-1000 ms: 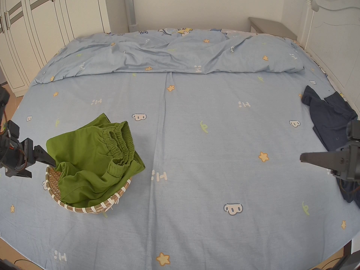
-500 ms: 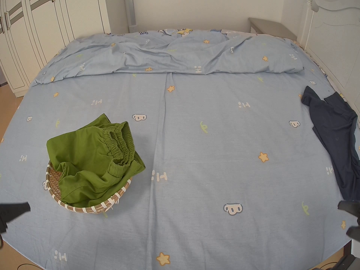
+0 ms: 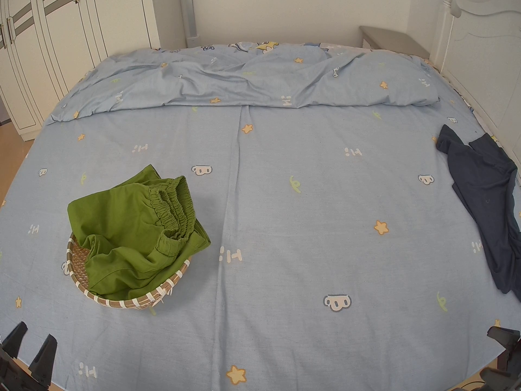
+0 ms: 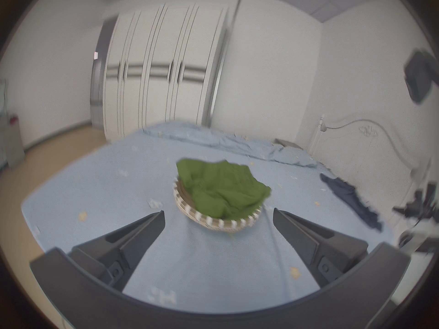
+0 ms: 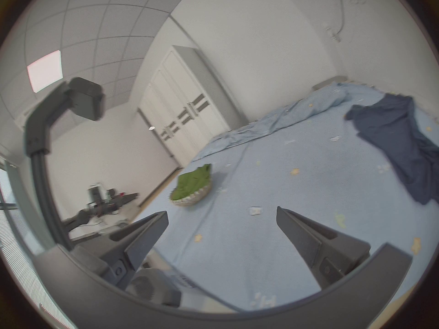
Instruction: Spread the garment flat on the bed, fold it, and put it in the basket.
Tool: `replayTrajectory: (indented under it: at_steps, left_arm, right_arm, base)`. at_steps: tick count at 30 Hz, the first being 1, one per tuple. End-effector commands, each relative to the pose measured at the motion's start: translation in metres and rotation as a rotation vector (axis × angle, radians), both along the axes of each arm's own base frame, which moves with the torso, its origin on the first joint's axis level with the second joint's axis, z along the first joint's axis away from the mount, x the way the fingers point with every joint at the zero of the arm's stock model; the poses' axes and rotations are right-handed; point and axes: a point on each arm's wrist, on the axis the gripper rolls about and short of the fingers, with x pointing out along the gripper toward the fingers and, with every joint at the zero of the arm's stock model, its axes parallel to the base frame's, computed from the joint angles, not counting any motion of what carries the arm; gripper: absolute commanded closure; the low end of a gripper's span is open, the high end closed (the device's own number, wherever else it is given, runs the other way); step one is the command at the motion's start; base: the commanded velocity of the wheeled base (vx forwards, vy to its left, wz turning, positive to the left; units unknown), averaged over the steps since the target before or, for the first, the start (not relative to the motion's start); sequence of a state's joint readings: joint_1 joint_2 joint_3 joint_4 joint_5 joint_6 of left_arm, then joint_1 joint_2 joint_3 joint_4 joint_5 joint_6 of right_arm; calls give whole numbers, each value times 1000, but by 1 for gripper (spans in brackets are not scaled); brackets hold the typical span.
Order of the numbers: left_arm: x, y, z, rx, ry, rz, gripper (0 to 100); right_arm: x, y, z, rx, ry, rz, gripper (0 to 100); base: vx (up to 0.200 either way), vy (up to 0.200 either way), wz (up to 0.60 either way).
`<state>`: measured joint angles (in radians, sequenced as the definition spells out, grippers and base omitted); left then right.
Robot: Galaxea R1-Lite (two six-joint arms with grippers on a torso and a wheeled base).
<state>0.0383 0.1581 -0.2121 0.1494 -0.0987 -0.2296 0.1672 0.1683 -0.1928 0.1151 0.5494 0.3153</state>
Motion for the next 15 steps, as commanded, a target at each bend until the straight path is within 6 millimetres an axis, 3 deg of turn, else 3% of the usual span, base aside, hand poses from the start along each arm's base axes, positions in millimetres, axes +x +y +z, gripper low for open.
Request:
replayTrajectory:
  at_steps: [1,8,11,15]
  left_arm:
    - [1,6,-41,289,-135,198,0]
    - [1,5,-42,300,-137,145,0]
    - [1,5,-42,284,-134,168,0]
    - [1,7,-42,127,-131,221,0]
  right_arm:
    - [2,-4,-31,-97,2,-353,0]
    - [11,-12,-36,-137,-114,-747,0]
    - [10,-13,-39,-191,-93,-813,0]
    - [10,-15,-38,-308,-121,-898,0]
  base:
    - [0,0,0]
    - [0,0,0]
    - [0,0,0]
    - [0,0,0]
